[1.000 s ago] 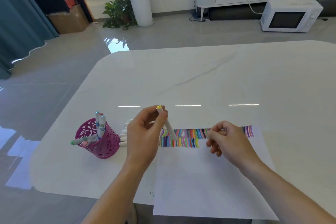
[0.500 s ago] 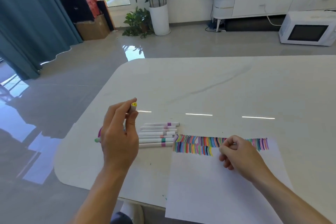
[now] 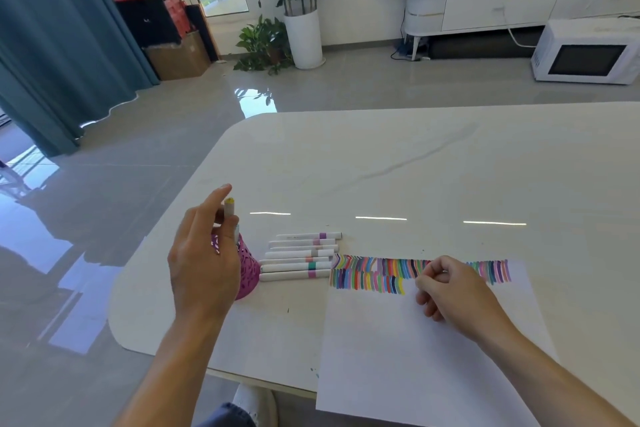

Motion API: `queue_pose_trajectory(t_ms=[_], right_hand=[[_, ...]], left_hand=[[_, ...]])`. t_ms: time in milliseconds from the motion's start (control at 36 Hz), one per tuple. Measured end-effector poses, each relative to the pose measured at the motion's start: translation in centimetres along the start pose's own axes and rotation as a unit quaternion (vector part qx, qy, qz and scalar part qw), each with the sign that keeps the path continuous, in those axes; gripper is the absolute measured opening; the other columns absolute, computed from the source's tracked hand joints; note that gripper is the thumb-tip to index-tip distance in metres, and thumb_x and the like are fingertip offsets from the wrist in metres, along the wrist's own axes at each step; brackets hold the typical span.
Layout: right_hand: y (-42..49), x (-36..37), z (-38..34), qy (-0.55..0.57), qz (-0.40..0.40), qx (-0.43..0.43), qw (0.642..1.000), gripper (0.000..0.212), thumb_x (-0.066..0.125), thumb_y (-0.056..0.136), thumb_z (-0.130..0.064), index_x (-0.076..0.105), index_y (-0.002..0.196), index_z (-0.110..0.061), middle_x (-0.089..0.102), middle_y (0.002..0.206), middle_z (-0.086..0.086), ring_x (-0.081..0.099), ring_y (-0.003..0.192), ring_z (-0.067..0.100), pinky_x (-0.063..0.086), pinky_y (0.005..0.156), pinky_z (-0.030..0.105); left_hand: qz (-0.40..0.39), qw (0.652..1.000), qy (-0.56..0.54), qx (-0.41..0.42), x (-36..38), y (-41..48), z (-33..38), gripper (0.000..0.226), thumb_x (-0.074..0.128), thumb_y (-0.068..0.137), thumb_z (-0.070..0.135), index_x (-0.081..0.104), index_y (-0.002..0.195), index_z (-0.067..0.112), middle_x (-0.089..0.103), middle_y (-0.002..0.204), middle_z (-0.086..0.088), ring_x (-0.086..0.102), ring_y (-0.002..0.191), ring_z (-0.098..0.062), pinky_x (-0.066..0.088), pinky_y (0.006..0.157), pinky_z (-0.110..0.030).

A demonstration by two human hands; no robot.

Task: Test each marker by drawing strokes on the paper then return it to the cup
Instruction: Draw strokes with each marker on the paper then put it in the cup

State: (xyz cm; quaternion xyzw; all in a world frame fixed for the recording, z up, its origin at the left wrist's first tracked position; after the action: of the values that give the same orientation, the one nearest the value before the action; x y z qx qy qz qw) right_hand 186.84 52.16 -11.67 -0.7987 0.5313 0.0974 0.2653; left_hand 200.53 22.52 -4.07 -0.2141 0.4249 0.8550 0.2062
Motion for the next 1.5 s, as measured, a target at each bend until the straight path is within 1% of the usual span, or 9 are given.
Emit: queue_pose_trajectory(t_ms=[111, 222, 361, 556, 694, 806, 917, 1056, 1500], right_hand=[[0.1, 0.0, 0.0, 0.002, -0.001, 0.001, 1.000, 0.004, 0.062, 0.093, -0.011, 0.062, 0.088, -0.010, 0.075, 0.065, 0.001, 0.064, 0.048, 0.011, 0.050, 0.048, 0.024], [0.2, 0.0, 0.2, 0.005, 0.000, 0.001, 1.000, 0.004, 0.062, 0.093, -0.011, 0.062, 0.088, -0.010, 0.075, 0.065, 0.002, 0.063, 0.048, 0.011, 0.050, 0.047, 0.023], [0.3, 0.1, 0.2, 0.010, -0.002, 0.005, 1.000, 0.005, 0.062, 0.092, -0.011, 0.062, 0.088, -0.010, 0.075, 0.065, 0.002, 0.063, 0.047, 0.011, 0.050, 0.048, 0.023], [0.2, 0.1, 0.2, 0.016, 0.000, 0.008, 1.000, 0.004, 0.062, 0.092, -0.011, 0.062, 0.088, -0.010, 0.075, 0.065, 0.002, 0.063, 0.047, 0.010, 0.049, 0.045, 0.019], [0.1, 0.0, 0.2, 0.015, -0.001, 0.007, 1.000, 0.003, 0.062, 0.092, -0.010, 0.062, 0.089, -0.009, 0.075, 0.065, 0.002, 0.062, 0.046, 0.010, 0.049, 0.045, 0.019], [0.2, 0.1, 0.2, 0.015, 0.000, 0.007, 1.000, 0.003, 0.062, 0.092, -0.010, 0.062, 0.088, -0.009, 0.074, 0.065, 0.002, 0.062, 0.046, 0.010, 0.049, 0.044, 0.019], [0.3, 0.1, 0.2, 0.018, 0.001, 0.009, 1.000, 0.004, 0.062, 0.092, -0.010, 0.062, 0.088, -0.009, 0.075, 0.065, 0.002, 0.063, 0.046, 0.010, 0.049, 0.044, 0.019], [0.4, 0.1, 0.3, 0.018, 0.000, 0.013, 1.000, 0.004, 0.063, 0.093, -0.011, 0.062, 0.089, -0.009, 0.075, 0.065, 0.002, 0.063, 0.047, 0.011, 0.050, 0.046, 0.021], [0.3, -0.3, 0.3, 0.018, -0.002, 0.015, 1.000, 0.004, 0.061, 0.093, -0.009, 0.061, 0.088, -0.008, 0.075, 0.066, 0.004, 0.064, 0.049, 0.013, 0.051, 0.049, 0.024]], left_hand=[[-0.025, 0.999, 0.015, -0.043, 0.2, -0.1, -0.7, 0.025, 0.064, 0.097, 0.020, 0.063, 0.119, 0.032, 0.066, 0.106, 0.009, 0.066, 0.090, -0.011, 0.056, 0.078, -0.030], [-0.037, 0.997, 0.045, -0.045, 0.3, -0.1, -1.3, 0.012, 0.068, 0.093, 0.017, 0.068, 0.101, 0.025, 0.063, 0.102, 0.010, 0.063, 0.085, -0.009, 0.053, 0.074, -0.023], [-0.041, 0.993, 0.098, -0.043, 0.6, -0.2, -1.6, 0.009, 0.072, 0.087, 0.011, 0.072, 0.090, 0.020, 0.059, 0.094, 0.010, 0.049, 0.093, -0.009, 0.033, 0.076, -0.011], [-0.049, 0.993, 0.105, -0.020, 1.1, -0.5, -1.3, 0.012, 0.073, 0.085, 0.007, 0.070, 0.091, 0.017, 0.059, 0.097, 0.008, 0.040, 0.094, -0.003, 0.030, 0.072, -0.008], [-0.052, 0.993, 0.091, 0.049, 1.7, -0.9, -0.2, 0.021, 0.074, 0.084, 0.005, 0.070, 0.101, 0.016, 0.059, 0.101, 0.008, 0.045, 0.097, -0.007, 0.043, 0.073, -0.025], [-0.123, 0.984, 0.062, 0.117, 3.1, -1.8, 1.4, 0.024, 0.073, 0.083, 0.002, 0.071, 0.104, 0.013, 0.064, 0.101, 0.004, 0.056, 0.098, -0.018, 0.049, 0.081, -0.031], [-0.248, 0.964, 0.054, 0.084, 4.8, -2.9, 2.0, 0.024, 0.071, 0.085, 0.007, 0.070, 0.105, 0.020, 0.062, 0.100, 0.011, 0.055, 0.098, -0.013, 0.043, 0.081, -0.024], [-0.336, 0.937, 0.076, 0.060, 6.2, -4.1, 1.1, 0.019, 0.068, 0.091, 0.020, 0.070, 0.109, 0.025, 0.061, 0.108, 0.013, 0.052, 0.109, -0.011, 0.050, 0.085, -0.032], [-0.377, 0.914, 0.138, 0.050, 7.3, -4.9, 0.5, 0.015, 0.065, 0.092, 0.025, 0.072, 0.106, 0.027, 0.059, 0.104, 0.012, 0.050, 0.110, -0.013, 0.051, 0.080, -0.036]])
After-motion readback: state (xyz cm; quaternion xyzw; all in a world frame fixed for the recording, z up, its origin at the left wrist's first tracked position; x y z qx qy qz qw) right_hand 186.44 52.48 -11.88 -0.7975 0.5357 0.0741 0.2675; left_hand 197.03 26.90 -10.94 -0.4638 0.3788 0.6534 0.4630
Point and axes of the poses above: each hand's wrist, its own y-axis towards the middle knuckle, its own x-axis out of the palm, z = x × y, the point moved 1 cm from there along y, towards the middle knuckle
